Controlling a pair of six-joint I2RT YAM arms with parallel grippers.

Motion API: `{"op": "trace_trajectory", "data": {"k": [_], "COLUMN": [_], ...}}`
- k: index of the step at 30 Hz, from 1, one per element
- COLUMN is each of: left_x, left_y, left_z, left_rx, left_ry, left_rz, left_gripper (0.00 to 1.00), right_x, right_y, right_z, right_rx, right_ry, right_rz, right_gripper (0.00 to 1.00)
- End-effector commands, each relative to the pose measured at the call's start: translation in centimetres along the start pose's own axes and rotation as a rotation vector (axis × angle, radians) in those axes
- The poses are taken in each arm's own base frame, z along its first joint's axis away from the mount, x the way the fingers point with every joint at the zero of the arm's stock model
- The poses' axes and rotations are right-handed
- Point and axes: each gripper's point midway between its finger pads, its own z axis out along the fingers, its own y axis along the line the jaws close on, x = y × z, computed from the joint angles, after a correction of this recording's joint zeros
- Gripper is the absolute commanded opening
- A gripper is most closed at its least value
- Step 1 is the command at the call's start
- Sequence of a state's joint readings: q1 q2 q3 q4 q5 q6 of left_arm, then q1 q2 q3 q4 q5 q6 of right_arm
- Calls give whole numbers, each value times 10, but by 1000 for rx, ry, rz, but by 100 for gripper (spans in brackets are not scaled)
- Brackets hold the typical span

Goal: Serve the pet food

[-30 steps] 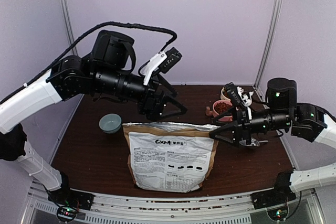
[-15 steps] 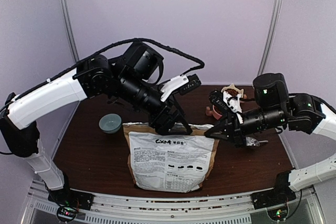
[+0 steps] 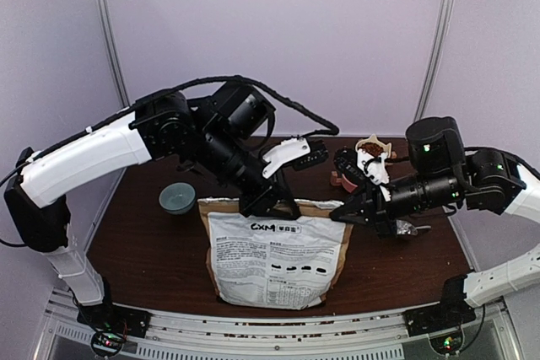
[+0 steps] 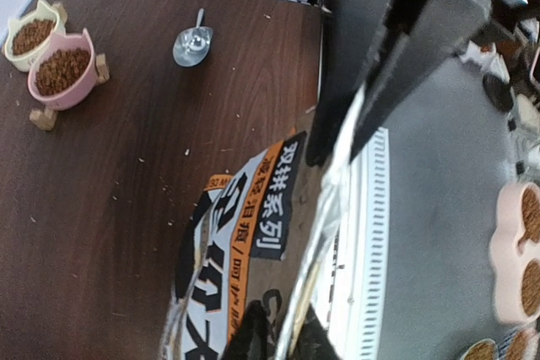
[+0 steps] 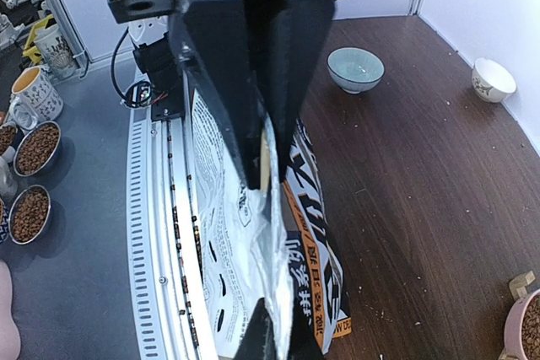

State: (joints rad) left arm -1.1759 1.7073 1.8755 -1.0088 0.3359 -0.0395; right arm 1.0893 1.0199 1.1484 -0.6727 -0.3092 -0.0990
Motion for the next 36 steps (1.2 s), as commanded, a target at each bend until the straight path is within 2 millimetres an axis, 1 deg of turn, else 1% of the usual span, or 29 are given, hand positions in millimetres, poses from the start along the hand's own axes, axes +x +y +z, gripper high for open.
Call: {"op": "trace_trajectory", "data": {"k": [1,3,7,8,10,13,15,16,17,18,19,20,23,25,27,29,36], "left_x": [-10,-9,-8,-9,-10,-11,-12,-12,-13,-14,-15,-18,-29,-34,-40,-44,-43], "left_y": [-3,-6,-9,-9,-10,-11,-10,-10,-10,-10,-9,-8,-10,-11,-13,-14,-17], "left_z": [-6,-5,-3,-3,-4,-4,-5,-4,-5,-6,-7,-8,-8,-7,-3,0,15], "left_rx": [-4,6,14,14,15,17,14,13,12,8,1,-5,1,10,21,28,57], "left_ry": [-29,-25,-22,-23,-28,-33,-37,-38,-42,-48,-58,-74,-133,-156,-171,-174,-159], "left_rz": [30,33,37,38,40,42,42,41,41,41,40,41,48,53,62,69,68], "left_gripper": [0,0,0,0,0,0,0,0,0,0,3,12,26,30,33,34,33], "right_x": [-12,-12,-19,-22,-24,-25,-27,-27,-28,-29,-29,-30,-30,-30,-29,-26,-23], "right_y": [-2,-3,-2,-1,-1,-2,-3,-4,-4,-6,-7,-8,-10,-9,-9,-8,-9], "right_z": [-3,1,5,6,9,14,15,15,13,13,11,9,3,0,-1,-1,-5], "right_rx": [27,25,20,16,12,18,26,31,38,48,58,67,80,79,79,79,84], "right_ry": [-20,-21,-45,-53,-56,-57,-64,-68,-76,-81,-88,-98,-129,-146,-155,-157,-175], "right_rz": [-18,-14,-12,-13,-14,-16,-18,-17,-17,-15,-15,-13,-2,9,17,26,45], "right_gripper": [0,1,17,20,23,23,21,15,6,0,0,0,0,0,0,0,0]}}
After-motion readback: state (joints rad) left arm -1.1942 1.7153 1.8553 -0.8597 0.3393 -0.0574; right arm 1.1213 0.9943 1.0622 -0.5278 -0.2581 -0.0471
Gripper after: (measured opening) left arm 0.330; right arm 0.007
